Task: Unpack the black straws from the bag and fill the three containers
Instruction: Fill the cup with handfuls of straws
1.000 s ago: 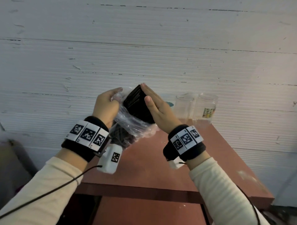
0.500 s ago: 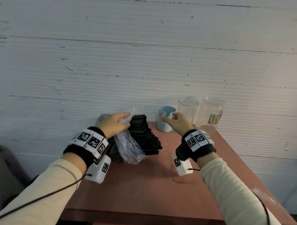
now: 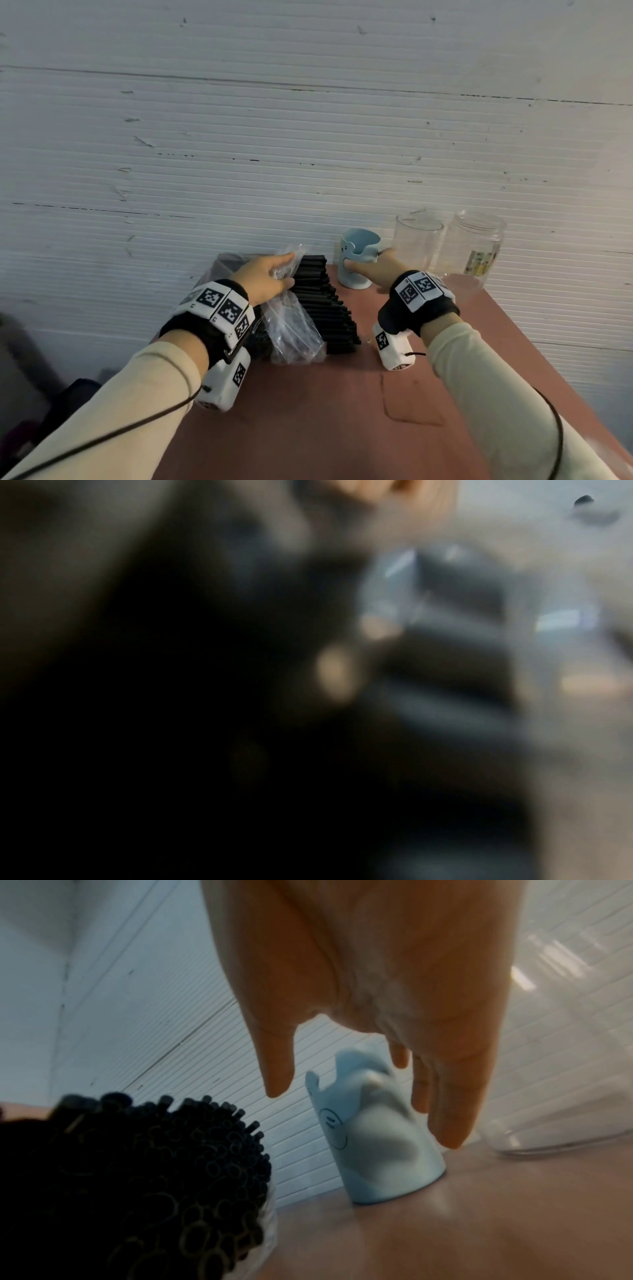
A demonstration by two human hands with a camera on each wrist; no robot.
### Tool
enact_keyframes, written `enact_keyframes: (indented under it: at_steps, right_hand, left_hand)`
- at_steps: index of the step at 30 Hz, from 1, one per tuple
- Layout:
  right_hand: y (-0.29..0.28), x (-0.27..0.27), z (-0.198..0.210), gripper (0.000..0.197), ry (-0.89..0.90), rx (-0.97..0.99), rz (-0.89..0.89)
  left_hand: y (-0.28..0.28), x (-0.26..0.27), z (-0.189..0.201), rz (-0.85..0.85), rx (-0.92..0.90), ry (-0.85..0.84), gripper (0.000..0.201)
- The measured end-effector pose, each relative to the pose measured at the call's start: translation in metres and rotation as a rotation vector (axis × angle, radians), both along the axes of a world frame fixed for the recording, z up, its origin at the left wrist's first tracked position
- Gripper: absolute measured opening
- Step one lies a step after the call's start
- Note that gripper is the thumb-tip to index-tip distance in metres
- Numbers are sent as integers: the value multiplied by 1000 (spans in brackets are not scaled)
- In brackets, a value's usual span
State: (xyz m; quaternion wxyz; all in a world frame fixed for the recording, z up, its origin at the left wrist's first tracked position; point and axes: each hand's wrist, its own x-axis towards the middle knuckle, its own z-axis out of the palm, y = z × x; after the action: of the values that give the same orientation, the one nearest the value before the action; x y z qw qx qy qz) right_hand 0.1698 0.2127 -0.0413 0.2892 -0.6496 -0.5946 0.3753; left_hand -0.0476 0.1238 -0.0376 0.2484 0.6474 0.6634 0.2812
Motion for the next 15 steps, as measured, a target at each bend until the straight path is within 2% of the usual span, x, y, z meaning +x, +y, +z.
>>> enact_keyframes:
  at_steps: [3,8,15]
  right_hand:
    - [7,-3,-4,112,-25,26,-19]
    - [14,-5,-2,103,99,108,-22]
    - [13,1,2,74,95,109,-46]
  left_hand:
    - [1,0,-2,-2,15,22,60]
    - [2,-1,-5,1,19,27,61]
    - [1,-2,-9,-12,17,18,61]
